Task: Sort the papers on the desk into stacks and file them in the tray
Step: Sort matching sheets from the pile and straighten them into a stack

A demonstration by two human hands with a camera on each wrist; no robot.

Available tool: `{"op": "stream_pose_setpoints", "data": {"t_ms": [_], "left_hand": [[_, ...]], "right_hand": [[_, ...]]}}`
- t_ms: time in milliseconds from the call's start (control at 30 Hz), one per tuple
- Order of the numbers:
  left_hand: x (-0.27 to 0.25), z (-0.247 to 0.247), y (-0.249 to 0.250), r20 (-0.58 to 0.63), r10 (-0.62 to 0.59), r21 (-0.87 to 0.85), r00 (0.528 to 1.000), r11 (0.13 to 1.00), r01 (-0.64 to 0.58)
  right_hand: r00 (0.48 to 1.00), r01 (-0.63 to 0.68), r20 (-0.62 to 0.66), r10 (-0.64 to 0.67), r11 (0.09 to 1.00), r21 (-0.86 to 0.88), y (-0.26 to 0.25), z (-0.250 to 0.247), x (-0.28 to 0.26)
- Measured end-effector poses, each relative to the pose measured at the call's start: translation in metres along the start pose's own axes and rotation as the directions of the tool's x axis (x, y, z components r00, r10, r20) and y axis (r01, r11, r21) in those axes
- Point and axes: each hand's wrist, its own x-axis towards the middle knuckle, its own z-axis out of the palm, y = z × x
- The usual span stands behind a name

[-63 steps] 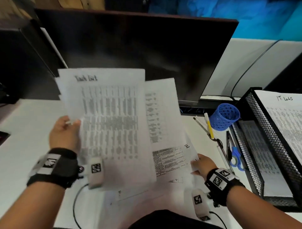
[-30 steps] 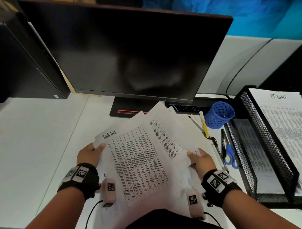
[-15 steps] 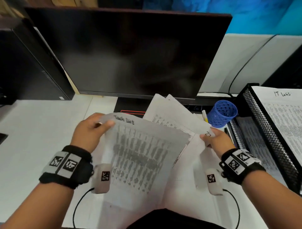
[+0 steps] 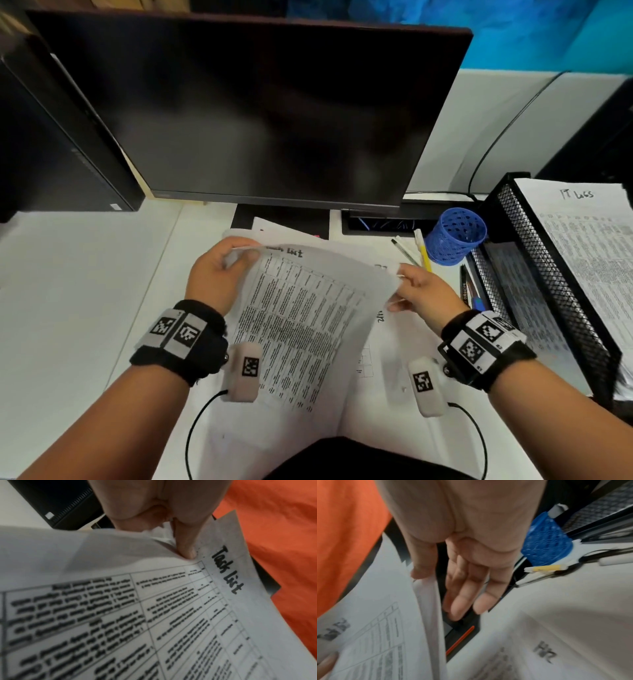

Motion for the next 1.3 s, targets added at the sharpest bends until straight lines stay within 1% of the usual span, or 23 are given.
{"op": "stream_pose_setpoints", "data": {"t_ms": [67, 133, 200, 233, 300, 367, 433, 500, 633, 700, 800, 867, 933, 967, 1033, 1100, 1133, 1167, 1233, 1267, 1300], "left_hand": [[0.004, -0.002, -0.006, -0.050, -0.036, 0.059, 0.998, 0.997, 0.039], [0.007, -0.003, -0.018, -0.071, -0.102, 0.056, 0.992, 0.993, 0.106], [0.009, -0.002, -0.036, -0.036, -0.247, 0.013, 0.968, 0.969, 0.247], [0.010, 0.000, -0.048, -0.013, -0.310, 0.041, 0.951, 0.950, 0.310], [0.008, 0.003, -0.074, 0.031, -0.406, 0.172, 0.913, 0.902, 0.395], [0.002, 0.007, -0.095, 0.070, -0.470, 0.309, 0.880, 0.849, 0.429], [-0.009, 0.011, -0.114, 0.116, -0.499, 0.427, 0.859, 0.806, 0.410], [-0.020, 0.015, -0.127, 0.150, -0.510, 0.455, 0.847, 0.796, 0.399], [-0.035, 0.020, -0.135, 0.184, -0.473, 0.412, 0.861, 0.833, 0.369], [-0.036, 0.018, -0.132, 0.182, -0.464, 0.384, 0.867, 0.845, 0.372], [-0.035, 0.008, -0.123, 0.188, -0.420, 0.300, 0.888, 0.885, 0.356], [-0.032, -0.004, -0.115, 0.149, -0.402, 0.225, 0.903, 0.903, 0.365], [-0.028, -0.018, -0.106, 0.111, -0.394, 0.147, 0.912, 0.914, 0.377], [-0.026, -0.024, -0.100, 0.105, -0.381, 0.139, 0.918, 0.920, 0.366], [-0.020, -0.033, -0.086, 0.123, -0.330, 0.201, 0.936, 0.932, 0.302], [-0.013, -0.037, -0.075, 0.174, -0.205, 0.332, 0.963, 0.933, 0.139], [-0.010, -0.037, -0.070, 0.201, -0.135, 0.387, 0.970, 0.921, 0.048], [-0.007, -0.034, -0.066, 0.224, -0.079, 0.408, 0.971, 0.913, -0.019], [-0.006, -0.025, -0.059, 0.287, -0.013, 0.353, 0.958, 0.931, -0.093], [-0.006, -0.019, -0.056, 0.334, -0.003, 0.320, 0.943, 0.941, -0.110], [-0.008, -0.012, -0.054, 0.375, -0.019, 0.306, 0.927, 0.946, -0.104]], "right_hand": [[0.992, -0.113, -0.065, 0.112, 0.994, -0.011, 0.014, -0.004, 0.003], [0.956, -0.269, -0.130, 0.262, 0.962, -0.043, 0.029, -0.009, 0.008], [0.899, -0.423, -0.139, 0.415, 0.905, -0.035, 0.041, -0.009, 0.011], [0.879, -0.465, -0.137, 0.456, 0.884, -0.043, 0.048, -0.008, 0.013], [0.869, -0.491, -0.139, 0.475, 0.863, -0.118, 0.059, -0.004, 0.015], [0.864, -0.503, -0.138, 0.484, 0.848, -0.169, 0.063, 0.002, 0.015], [0.858, -0.513, -0.132, 0.497, 0.839, -0.180, 0.067, 0.008, 0.016], [0.869, -0.494, -0.147, 0.472, 0.833, -0.247, 0.069, 0.016, 0.018], [0.893, -0.439, -0.133, 0.430, 0.768, -0.466, 0.064, 0.031, 0.021], [0.898, -0.422, -0.128, 0.421, 0.741, -0.522, 0.061, 0.037, 0.021], [0.914, -0.389, -0.129, 0.385, 0.740, -0.548, 0.058, 0.035, 0.021], [0.923, -0.375, -0.147, 0.356, 0.744, -0.553, 0.055, 0.024, 0.020], [0.931, -0.364, -0.183, 0.315, 0.774, -0.518, 0.050, 0.010, 0.020], [0.936, -0.351, -0.202, 0.288, 0.799, -0.488, 0.046, 0.003, 0.020], [0.948, -0.308, -0.220, 0.231, 0.844, -0.440, 0.035, -0.009, 0.019], [0.966, -0.239, -0.193, 0.170, 0.871, -0.429, 0.021, -0.016, 0.018], [0.976, -0.203, -0.167, 0.142, 0.875, -0.439, 0.013, -0.016, 0.016], [0.984, -0.166, -0.132, 0.118, 0.872, -0.460, 0.005, -0.016, 0.014], [0.995, -0.094, -0.066, 0.070, 0.856, -0.508, -0.010, -0.013, 0.010], [0.998, -0.058, -0.046, 0.040, 0.850, -0.523, -0.016, -0.009, 0.008], [0.999, -0.037, -0.027, 0.026, 0.851, -0.524, -0.019, -0.007, 0.008]]}}
